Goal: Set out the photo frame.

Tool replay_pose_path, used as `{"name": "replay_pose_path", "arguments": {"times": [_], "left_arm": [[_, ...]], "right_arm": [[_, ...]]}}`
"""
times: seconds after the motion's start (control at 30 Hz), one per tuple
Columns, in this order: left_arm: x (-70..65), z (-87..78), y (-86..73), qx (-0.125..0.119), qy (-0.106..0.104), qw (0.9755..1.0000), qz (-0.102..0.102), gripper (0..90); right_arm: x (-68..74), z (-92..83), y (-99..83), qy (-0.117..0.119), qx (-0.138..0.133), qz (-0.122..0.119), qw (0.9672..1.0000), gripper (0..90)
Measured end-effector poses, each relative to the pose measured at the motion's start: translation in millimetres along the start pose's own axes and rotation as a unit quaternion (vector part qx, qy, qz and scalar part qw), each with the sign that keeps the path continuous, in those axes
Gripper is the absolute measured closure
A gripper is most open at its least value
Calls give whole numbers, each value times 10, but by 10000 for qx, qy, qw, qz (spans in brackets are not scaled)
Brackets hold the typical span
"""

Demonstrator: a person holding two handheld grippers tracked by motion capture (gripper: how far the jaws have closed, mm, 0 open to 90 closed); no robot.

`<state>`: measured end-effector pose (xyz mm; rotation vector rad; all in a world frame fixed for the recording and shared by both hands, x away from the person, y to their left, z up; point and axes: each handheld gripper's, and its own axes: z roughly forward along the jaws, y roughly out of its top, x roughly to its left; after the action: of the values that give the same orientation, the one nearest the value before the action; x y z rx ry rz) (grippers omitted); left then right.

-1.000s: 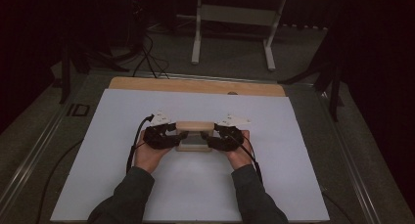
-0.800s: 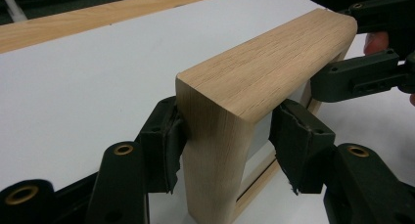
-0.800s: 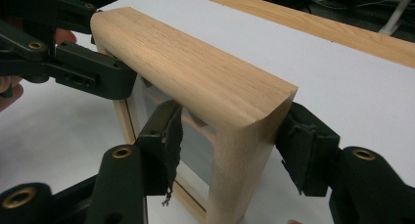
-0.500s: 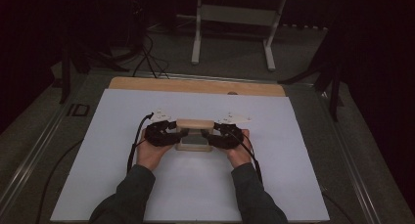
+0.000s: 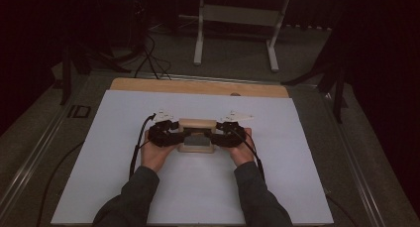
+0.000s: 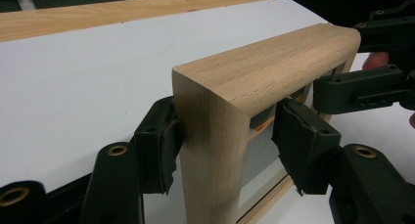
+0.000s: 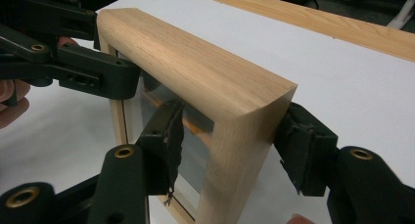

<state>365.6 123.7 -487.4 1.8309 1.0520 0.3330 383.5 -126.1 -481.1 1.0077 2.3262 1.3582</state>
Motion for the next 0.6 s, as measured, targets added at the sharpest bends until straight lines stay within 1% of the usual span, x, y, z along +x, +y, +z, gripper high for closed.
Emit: {"name": "replay_pose_path", "arguments": {"times": [0.17, 0.33, 0.6], "left_arm": [[-8, 3, 2, 16, 49, 10000, -47, 436], [10, 12, 1, 9, 3, 9999, -126, 434], [26, 43, -10, 77, 40, 9998, -197, 381]], "right_arm": [[-14, 19, 19, 21, 34, -9, 10000, 443], [-21, 33, 20, 38, 44, 16, 10000, 436], [-26, 52, 9, 74, 83, 43, 9999, 403]]}}
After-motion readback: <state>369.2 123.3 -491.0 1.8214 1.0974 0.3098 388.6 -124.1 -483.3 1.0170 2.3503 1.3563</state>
